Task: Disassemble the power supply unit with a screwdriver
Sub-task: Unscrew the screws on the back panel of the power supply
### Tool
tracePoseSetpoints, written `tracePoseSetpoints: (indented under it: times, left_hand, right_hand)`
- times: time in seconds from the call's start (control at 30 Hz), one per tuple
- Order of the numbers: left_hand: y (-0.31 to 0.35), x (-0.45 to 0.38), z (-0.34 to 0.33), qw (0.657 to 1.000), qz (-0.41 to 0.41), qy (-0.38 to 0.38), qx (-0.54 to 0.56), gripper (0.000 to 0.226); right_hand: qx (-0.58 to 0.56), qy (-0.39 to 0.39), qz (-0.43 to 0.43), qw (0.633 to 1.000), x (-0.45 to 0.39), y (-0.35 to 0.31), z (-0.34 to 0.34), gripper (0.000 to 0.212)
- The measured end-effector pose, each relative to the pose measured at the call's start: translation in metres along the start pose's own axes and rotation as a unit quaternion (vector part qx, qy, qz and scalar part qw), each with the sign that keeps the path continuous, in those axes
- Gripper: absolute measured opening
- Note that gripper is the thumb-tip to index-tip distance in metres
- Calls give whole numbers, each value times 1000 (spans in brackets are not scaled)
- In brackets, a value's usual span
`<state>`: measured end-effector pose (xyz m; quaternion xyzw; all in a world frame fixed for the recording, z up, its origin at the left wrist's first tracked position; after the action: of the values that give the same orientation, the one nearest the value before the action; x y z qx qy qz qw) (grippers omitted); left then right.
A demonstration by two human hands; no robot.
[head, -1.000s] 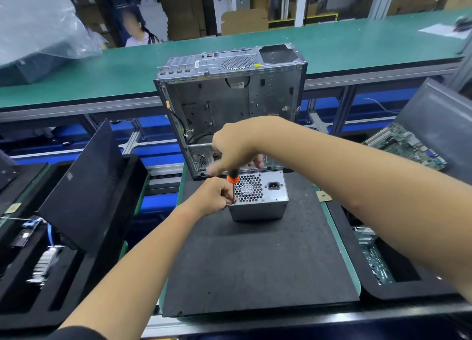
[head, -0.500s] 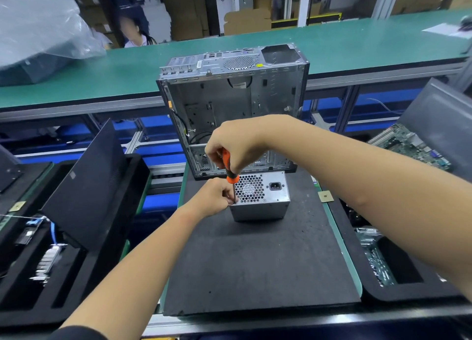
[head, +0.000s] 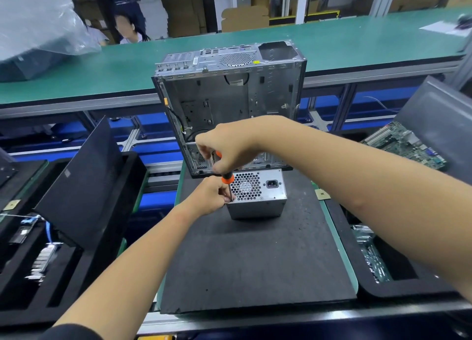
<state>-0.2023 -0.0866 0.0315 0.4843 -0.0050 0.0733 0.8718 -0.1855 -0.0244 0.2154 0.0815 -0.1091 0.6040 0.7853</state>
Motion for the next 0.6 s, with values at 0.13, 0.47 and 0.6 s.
tracePoseSetpoints:
  times: [0.13, 0.47, 0.6]
  left_hand:
    - [0, -1, -1, 1000, -7, -1, -7, 51]
    - [0, -2, 0, 1000, -1, 2, -6, 48]
    - [-5, -3, -1, 1000, 13, -7, -5, 29]
  right_hand:
    - [9, 17, 2, 1000, 3, 3, 1, 23]
    - [51, 31, -34, 998, 0, 12, -2, 19]
    - [18, 47, 24, 998, 5, 3, 3, 20]
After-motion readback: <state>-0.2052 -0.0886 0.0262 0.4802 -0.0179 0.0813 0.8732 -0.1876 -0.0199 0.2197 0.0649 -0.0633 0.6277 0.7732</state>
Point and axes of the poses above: each hand's wrist, its own x-axis away from the middle knuckle, its own z-axis out of the back of the hand, y = z × x, the point moved 9 cm from there along -x, towards the middle knuckle, and after that the axes turned 12 degrees about x, right-handed, at the moved point
